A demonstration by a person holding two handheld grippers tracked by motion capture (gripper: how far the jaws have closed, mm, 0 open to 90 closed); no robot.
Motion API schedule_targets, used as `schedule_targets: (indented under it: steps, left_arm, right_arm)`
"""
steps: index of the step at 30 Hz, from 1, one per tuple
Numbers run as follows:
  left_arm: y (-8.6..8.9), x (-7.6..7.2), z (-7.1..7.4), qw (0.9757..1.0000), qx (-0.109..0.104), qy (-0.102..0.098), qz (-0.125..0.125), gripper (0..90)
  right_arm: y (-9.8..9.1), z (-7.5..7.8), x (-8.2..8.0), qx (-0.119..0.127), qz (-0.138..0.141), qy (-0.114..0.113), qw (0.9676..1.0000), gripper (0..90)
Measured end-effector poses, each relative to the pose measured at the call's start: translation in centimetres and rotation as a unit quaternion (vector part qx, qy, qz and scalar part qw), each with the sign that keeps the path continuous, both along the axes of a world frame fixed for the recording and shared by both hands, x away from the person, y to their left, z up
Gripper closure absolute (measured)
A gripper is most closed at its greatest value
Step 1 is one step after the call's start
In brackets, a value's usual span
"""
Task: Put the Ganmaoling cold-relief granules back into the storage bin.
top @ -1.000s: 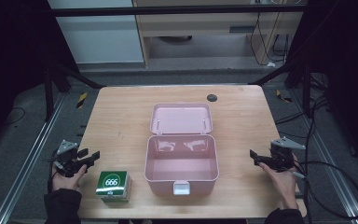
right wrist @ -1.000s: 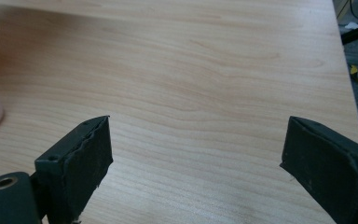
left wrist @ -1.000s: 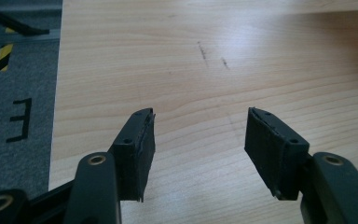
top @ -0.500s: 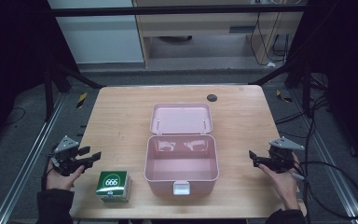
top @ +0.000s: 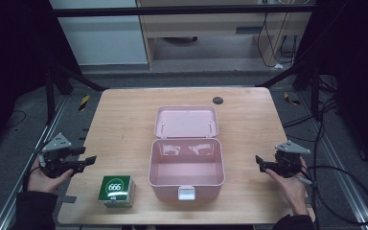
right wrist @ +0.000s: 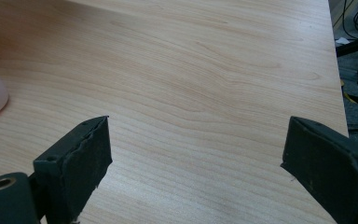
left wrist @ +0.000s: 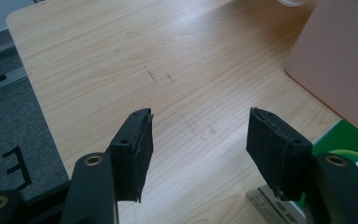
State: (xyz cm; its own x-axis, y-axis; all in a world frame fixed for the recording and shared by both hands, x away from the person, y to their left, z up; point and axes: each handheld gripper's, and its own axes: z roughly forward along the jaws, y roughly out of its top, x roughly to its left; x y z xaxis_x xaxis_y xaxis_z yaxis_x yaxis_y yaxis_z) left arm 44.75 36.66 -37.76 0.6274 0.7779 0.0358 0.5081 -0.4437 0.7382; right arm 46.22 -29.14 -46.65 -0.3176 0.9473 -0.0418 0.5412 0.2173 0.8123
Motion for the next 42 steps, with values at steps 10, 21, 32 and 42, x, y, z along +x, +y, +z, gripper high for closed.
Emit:
schedule_targets:
  steps: [10, 21, 32, 42]
  left_arm:
    - [-1.0, -0.6, 0.6, 0.9969, 0.030, 0.027, -0.068, 38.0]
    - [-2.7, -1.0, 0.9, 0.9849, 0.077, 0.058, -0.143, 32.8]
    - [-4.1, -1.2, 1.5, 0.9686, 0.130, 0.070, -0.200, 27.3]
    - [-5.4, -1.5, 1.5, 0.9537, 0.158, 0.082, -0.243, 22.4]
  right_arm:
    - [0.0, 0.0, -0.1, -0.008, 0.008, 0.001, 0.9999, 8.5]
    - [0.1, -0.3, -0.1, -0.016, 0.013, 0.005, 0.9998, 8.5]
    - [0.1, -0.5, -0.1, -0.021, 0.014, 0.011, 0.9996, 8.1]
    - [0.0, -0.6, -0.1, -0.025, 0.013, 0.011, 0.9995, 7.8]
